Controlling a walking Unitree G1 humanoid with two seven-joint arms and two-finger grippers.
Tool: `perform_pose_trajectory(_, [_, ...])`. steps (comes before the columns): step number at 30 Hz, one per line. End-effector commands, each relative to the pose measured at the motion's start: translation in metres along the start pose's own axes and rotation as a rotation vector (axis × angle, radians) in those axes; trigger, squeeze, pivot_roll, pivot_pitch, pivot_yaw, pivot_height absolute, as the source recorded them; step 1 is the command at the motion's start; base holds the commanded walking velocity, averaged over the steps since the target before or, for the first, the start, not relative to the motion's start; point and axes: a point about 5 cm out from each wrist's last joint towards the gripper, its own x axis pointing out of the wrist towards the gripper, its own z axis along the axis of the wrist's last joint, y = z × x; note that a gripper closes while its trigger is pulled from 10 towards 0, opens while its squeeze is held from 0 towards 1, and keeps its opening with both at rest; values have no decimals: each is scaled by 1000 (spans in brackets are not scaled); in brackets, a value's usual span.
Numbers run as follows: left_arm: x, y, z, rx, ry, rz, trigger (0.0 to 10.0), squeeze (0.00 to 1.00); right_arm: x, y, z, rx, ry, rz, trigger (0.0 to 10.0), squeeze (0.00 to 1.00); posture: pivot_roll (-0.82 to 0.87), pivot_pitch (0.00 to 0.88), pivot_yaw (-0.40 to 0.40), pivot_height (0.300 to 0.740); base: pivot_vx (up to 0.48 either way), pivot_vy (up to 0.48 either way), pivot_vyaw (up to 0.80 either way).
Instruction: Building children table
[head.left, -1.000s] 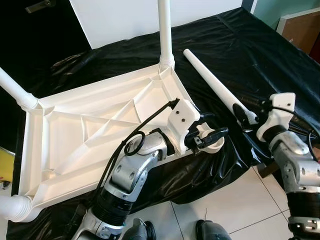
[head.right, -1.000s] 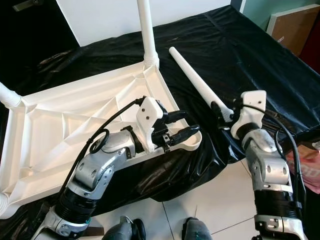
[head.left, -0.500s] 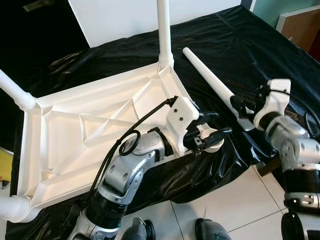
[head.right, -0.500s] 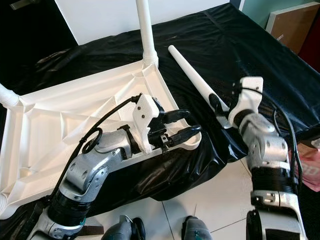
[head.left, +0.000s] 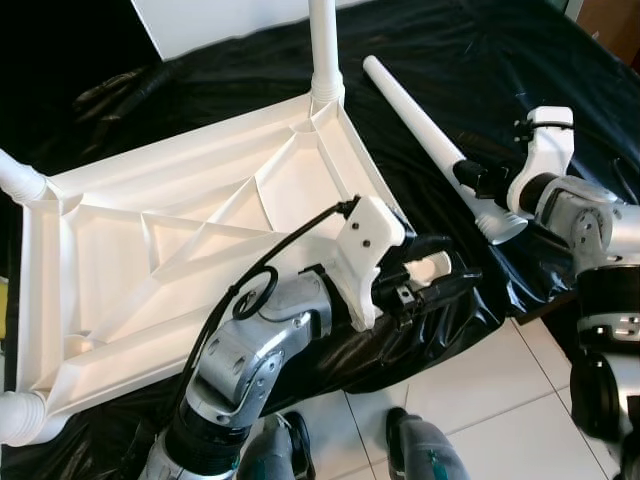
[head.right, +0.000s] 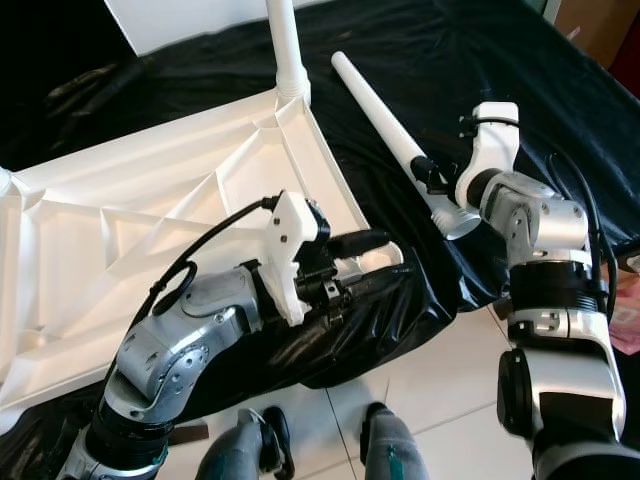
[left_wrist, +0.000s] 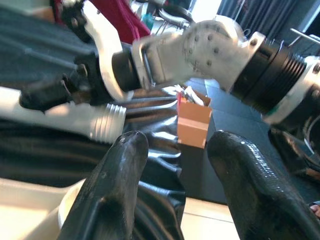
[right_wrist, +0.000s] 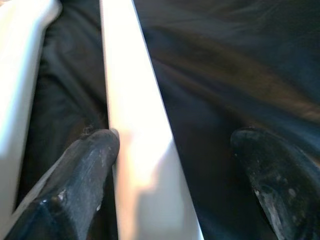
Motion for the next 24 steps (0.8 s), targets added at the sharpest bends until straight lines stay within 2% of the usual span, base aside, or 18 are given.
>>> perform_pose_trajectory(1, [-2,-5,1,-13,0,-11,10000,0,6,0,-22,0,117,16,10000,0,-69,359,81,740,0,0,0])
perform_pose_trajectory(9, [-3,-7,1,-37,7,10,10000,0,14,9,-11,6,175,106,10000,0,-60,366,74,740,0,0,0])
perform_pose_trajectory(14, [-4,-4,3,-45,6,33,10000,0,16,12,-5,-48,221,140,10000,0,-57,365,63,740,0,0,0])
perform_pose_trajectory(17, [-5,-3,4,-46,8,59,10000,0,14,18,-15,-32,326,182,10000,0,-59,355,43,740,0,0,0])
perform_pose_trajectory(24, [-4,-1,6,-48,4,87,10000,0,8,16,-29,-39,436,207,10000,0,-60,347,30,740,0,0,0])
